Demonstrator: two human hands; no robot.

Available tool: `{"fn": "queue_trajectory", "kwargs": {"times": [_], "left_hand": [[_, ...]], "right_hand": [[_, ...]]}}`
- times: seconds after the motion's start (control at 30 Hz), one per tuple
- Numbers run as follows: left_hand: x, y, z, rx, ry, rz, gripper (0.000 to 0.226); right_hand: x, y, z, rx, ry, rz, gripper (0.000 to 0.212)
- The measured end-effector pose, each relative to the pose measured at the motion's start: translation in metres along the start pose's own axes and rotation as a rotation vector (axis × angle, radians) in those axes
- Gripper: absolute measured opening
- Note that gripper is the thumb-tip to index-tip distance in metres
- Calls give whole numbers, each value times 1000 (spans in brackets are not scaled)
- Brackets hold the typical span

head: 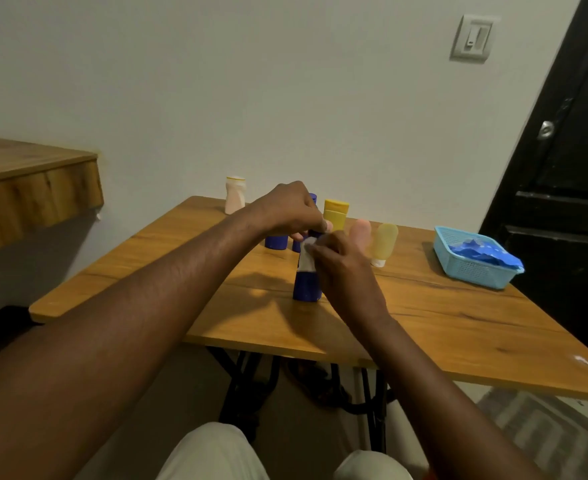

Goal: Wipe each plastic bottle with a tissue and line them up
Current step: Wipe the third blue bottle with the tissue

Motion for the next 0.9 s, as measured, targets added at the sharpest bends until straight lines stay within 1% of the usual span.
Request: {"fn": "queue_trajectory", "kwargs": {"times": [0.07, 0.1, 0.17, 0.23, 0.3, 0.37, 0.4, 0.53, 0.6, 0.67, 0.77, 0.8, 0.87, 0.9], "left_hand": [[2, -3, -1, 14, 5, 9, 28], [2, -4, -1, 27, 4, 7, 28], [3, -3, 0, 41, 3, 11, 27], [4, -2, -1, 42, 9, 18, 26], [4, -1, -2, 45, 10, 14, 25], [3, -1, -3, 47, 4, 15, 24], [3, -2, -4, 50, 4, 15, 24], [4, -2, -5, 43, 15, 7, 23], [3, -2, -4, 42, 15, 2, 24], [3, -3, -5, 43, 17, -4, 24], [4, -2, -7, 39, 20, -17, 24], [4, 0, -7, 35, 21, -14, 23], [4, 1, -8, 32, 24, -6, 23], [5, 2, -8, 33, 23, -8, 23]], "right_hand": [[-23, 2, -17, 50, -122, -113, 42], [-35, 5, -26, 66, -203, -146, 41], [-48, 8, -37, 69, -336, -139, 33], [-54, 7, -39, 77, -397, -146, 29], [-55, 5, -38, 98, -406, -182, 30], [-51, 3, -35, 108, -376, -207, 30], [-47, 2, -32, 107, -340, -206, 32], [-19, -4, -12, 94, -80, -201, 44], [-20, -9, -10, 113, -42, -203, 47], [-35, -14, -17, 171, -103, -230, 47], [-68, -16, -37, 250, -299, -339, 41], [-72, -15, -40, 260, -334, -365, 38], [-72, -17, -39, 270, -348, -387, 35], [-67, -17, -35, 263, -324, -385, 35]]}}
Point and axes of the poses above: each hand's wrist, its own z-axis towards the middle knuckle, its own x-axis out of the back of the hand, y = z × x, the point moved 10 cm from there along z, towards the middle knuckle, and after that the axes turned 13 degrees about -x, right-handed, at the moved point
